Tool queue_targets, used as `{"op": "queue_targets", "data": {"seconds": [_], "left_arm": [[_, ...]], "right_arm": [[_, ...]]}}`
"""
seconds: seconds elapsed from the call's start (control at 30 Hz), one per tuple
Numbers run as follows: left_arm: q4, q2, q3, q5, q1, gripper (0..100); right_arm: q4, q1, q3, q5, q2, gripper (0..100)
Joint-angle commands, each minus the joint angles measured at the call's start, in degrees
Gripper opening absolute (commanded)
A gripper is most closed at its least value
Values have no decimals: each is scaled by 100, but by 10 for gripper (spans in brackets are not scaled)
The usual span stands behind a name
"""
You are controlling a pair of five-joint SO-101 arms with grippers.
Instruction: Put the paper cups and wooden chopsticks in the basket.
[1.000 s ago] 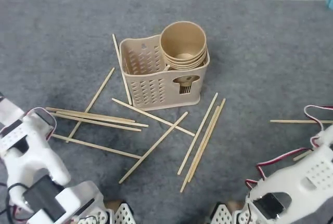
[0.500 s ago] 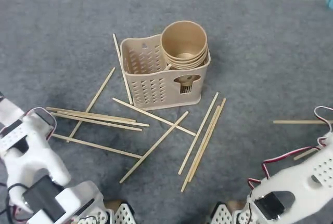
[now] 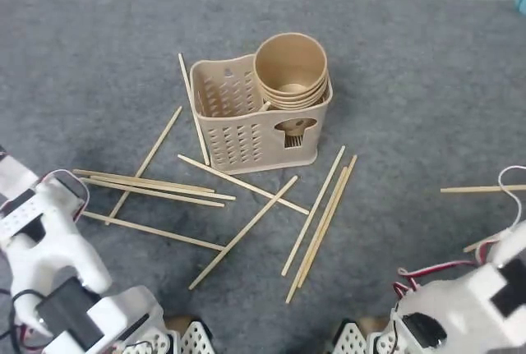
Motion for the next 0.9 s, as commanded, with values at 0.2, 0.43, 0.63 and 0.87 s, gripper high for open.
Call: {"op": "queue_targets", "data": {"seconds": [0.2, 0.43, 0.63, 0.87], "left_arm": [[-18, -26, -233, 9, 26, 13], [-18, -26, -233, 9, 26, 13], [-9, -26, -224, 9, 18, 13], [-9, -26, -224, 9, 18, 13]], "right_arm": [[1138, -4, -193, -88, -2202, 6], [1824, -84, 9, -53, -3459, 6], [1631, -330, 1046, -44, -4664, 7], [-224, -813, 2760, -88, -6378, 7]]}}
